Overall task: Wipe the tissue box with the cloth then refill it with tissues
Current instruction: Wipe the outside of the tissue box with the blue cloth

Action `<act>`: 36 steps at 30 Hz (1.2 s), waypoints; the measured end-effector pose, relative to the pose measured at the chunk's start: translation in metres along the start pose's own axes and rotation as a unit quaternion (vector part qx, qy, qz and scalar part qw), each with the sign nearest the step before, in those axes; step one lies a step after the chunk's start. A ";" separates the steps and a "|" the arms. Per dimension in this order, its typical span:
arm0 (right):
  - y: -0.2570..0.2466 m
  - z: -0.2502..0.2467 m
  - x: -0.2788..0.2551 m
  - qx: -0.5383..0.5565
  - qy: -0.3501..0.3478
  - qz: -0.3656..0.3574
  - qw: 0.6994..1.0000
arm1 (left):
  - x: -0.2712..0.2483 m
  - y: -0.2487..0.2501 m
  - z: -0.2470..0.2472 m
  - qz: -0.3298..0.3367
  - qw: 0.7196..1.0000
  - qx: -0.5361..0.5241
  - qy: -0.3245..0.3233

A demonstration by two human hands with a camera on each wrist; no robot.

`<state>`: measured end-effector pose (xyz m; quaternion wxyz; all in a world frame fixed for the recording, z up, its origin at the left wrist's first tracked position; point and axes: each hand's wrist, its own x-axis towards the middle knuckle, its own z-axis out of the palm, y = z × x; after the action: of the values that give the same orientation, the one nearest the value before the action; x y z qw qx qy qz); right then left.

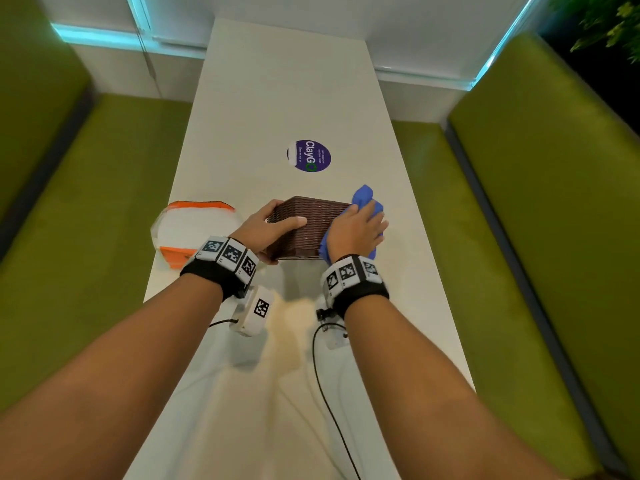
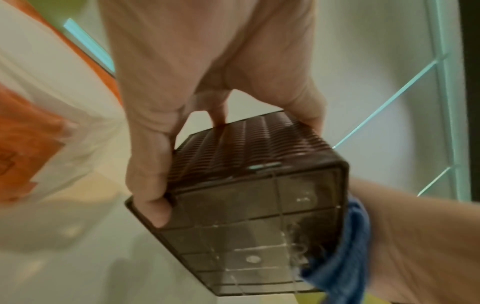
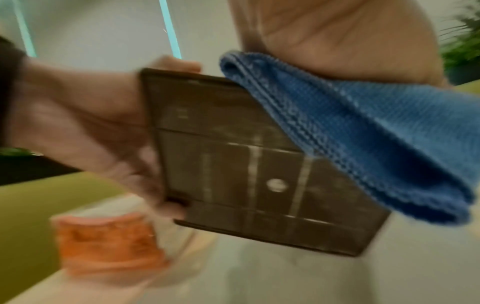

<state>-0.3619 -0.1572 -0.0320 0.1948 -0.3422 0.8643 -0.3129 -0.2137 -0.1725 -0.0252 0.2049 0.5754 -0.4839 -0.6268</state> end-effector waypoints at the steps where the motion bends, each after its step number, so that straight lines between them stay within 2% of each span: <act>1: -0.008 0.004 -0.012 -0.009 -0.009 -0.015 1.000 | -0.001 0.001 0.002 -0.001 1.000 -0.007 0.010; 5: -0.020 0.015 -0.043 -0.026 -0.051 -0.099 0.993 | -0.002 0.001 0.008 -0.004 0.999 -0.034 0.033; 8: -0.007 0.009 -0.022 -0.037 -0.028 -0.109 0.993 | -0.002 0.003 0.006 -0.019 0.999 -0.042 0.018; 10: 0.010 0.001 0.003 -0.024 -0.020 -0.070 0.997 | -0.003 0.005 0.005 -0.026 0.999 -0.036 0.008; 13: 0.025 -0.010 0.031 0.018 -0.050 0.034 0.998 | -0.002 0.010 0.004 -0.024 1.000 -0.015 -0.010; 15: 0.022 -0.011 0.031 -0.003 -0.046 0.042 0.998 | 0.000 0.013 0.004 -0.023 1.000 -0.006 -0.004; 16: 0.016 -0.010 0.025 -0.023 -0.031 0.018 0.999 | 0.002 0.014 0.004 -0.024 1.000 -0.005 -0.001; 18: 0.003 -0.005 0.009 -0.047 -0.012 -0.075 0.996 | 0.004 0.016 0.004 -0.029 1.000 -0.006 0.008; 19: -0.002 -0.001 0.000 -0.053 -0.024 -0.145 0.988 | 0.005 0.017 0.004 -0.028 1.000 -0.003 0.012; 21: -0.007 0.005 -0.017 -0.006 -0.091 -0.268 0.959 | 0.007 0.019 0.003 -0.023 1.000 0.006 0.016; 23: -0.004 0.004 -0.018 0.043 -0.124 -0.326 0.936 | 0.006 0.020 0.003 -0.025 1.000 0.006 0.011; 25: 0.005 0.002 -0.005 0.022 -0.093 -0.350 0.932 | 0.005 0.020 0.001 -0.026 1.000 0.006 0.001; 26: 0.011 0.001 0.003 0.005 -0.074 -0.346 0.935 | 0.003 0.018 -0.001 -0.026 1.000 0.010 -0.004; 28: 0.022 -0.002 0.023 -0.004 -0.045 -0.280 0.959 | 0.003 0.015 -0.004 -0.018 1.000 0.014 -0.011; 30: 0.023 -0.007 0.036 0.001 -0.045 -0.158 0.986 | 0.002 0.014 -0.005 -0.014 1.000 0.015 -0.011; 32: 0.016 -0.007 0.036 -0.026 -0.061 -0.047 0.997 | 0.001 0.014 -0.003 -0.013 1.000 0.021 -0.009; 33: 0.011 -0.004 0.033 -0.047 -0.060 -0.036 0.996 | 0.001 0.015 -0.003 -0.016 1.000 0.022 -0.006; 34: 0.005 -0.002 0.027 -0.068 -0.053 -0.061 0.994 | 0.001 0.015 -0.002 -0.017 1.000 0.022 -0.003; 36: -0.003 0.002 0.013 -0.083 -0.041 -0.177 0.980 | 0.002 0.017 -0.001 -0.018 0.999 0.026 0.004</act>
<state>-0.3685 -0.1692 -0.0331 0.1420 -0.5174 0.8042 -0.2557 -0.2187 -0.1821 -0.0115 0.1806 0.5914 -0.4893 -0.6150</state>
